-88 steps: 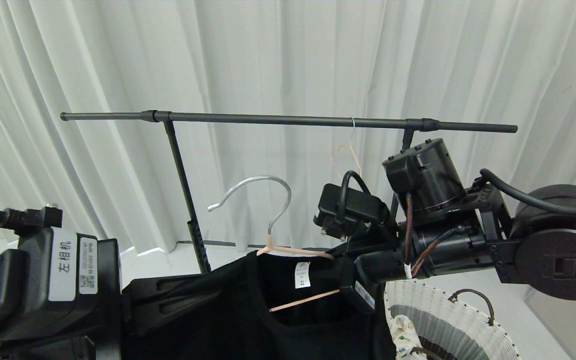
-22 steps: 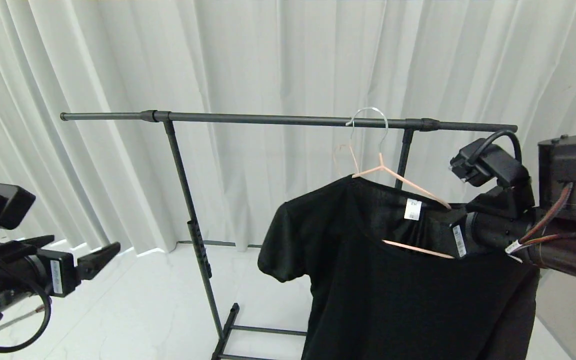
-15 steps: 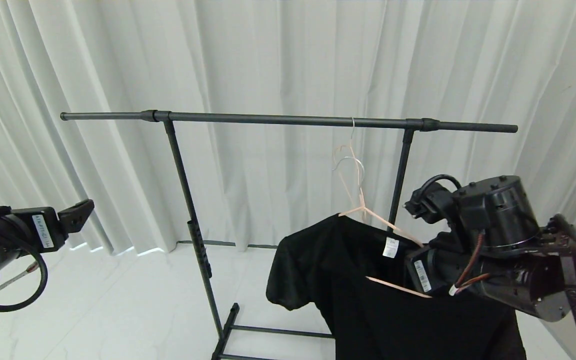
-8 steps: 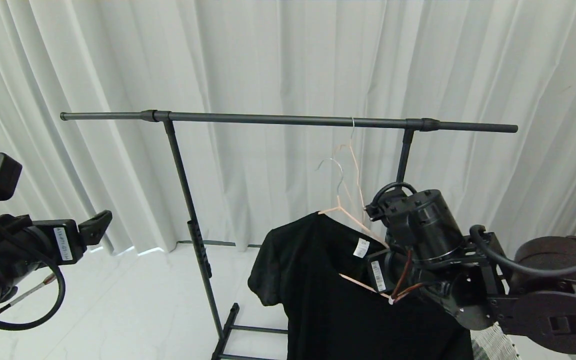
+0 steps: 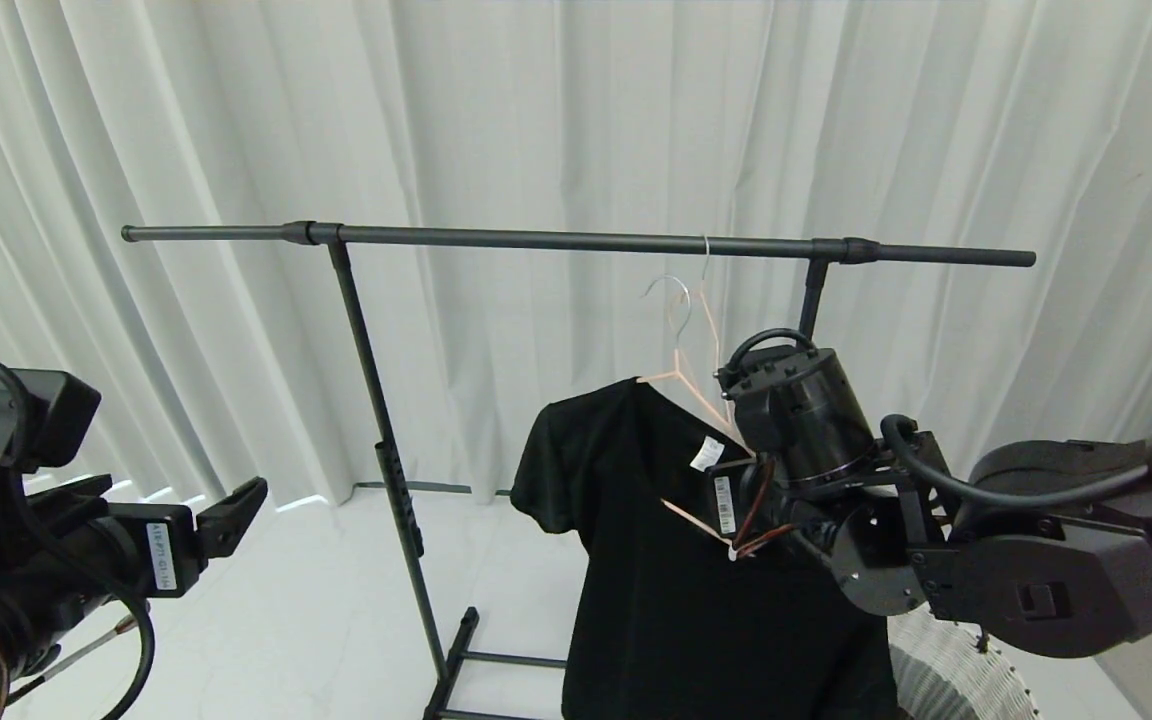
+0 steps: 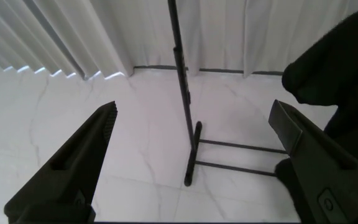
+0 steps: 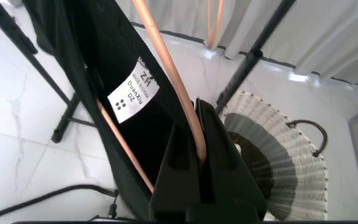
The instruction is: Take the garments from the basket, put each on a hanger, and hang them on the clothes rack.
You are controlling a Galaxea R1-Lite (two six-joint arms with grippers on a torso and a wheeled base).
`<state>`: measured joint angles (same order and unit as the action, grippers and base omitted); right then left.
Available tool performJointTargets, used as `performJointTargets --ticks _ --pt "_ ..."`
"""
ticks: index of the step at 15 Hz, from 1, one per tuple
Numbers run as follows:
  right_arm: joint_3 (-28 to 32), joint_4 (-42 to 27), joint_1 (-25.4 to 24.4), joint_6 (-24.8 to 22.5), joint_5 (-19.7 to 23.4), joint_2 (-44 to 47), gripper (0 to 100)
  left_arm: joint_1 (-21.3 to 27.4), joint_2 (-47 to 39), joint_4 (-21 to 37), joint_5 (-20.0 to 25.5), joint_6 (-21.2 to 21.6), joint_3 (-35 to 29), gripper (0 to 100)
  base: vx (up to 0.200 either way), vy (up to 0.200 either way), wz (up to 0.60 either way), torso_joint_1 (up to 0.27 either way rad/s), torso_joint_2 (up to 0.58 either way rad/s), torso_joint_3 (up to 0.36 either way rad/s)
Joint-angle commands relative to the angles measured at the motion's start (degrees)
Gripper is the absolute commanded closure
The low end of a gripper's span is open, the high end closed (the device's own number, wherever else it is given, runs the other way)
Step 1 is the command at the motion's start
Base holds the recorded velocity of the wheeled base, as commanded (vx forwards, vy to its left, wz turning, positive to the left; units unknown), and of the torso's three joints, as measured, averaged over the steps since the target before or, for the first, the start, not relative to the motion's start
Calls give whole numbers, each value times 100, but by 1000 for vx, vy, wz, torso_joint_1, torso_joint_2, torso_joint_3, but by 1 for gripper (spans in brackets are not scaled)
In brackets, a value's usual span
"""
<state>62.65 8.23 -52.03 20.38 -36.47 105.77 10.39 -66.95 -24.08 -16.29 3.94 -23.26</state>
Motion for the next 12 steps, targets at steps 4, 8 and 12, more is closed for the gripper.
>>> performJointTargets --ticks 4,8,12 --pt "28 3 44 -8 -26 -12 100 78 165 -1 3 2 164 0 0 200 0 0 4 -1" --pt "222 12 307 -105 -237 32 100 174 147 -1 11 230 173 0 0 0 0 0 0 0" --pt "898 30 773 -447 -580 339 100 420 165 -1 11 459 155 0 100 0 0 1 1 -1"
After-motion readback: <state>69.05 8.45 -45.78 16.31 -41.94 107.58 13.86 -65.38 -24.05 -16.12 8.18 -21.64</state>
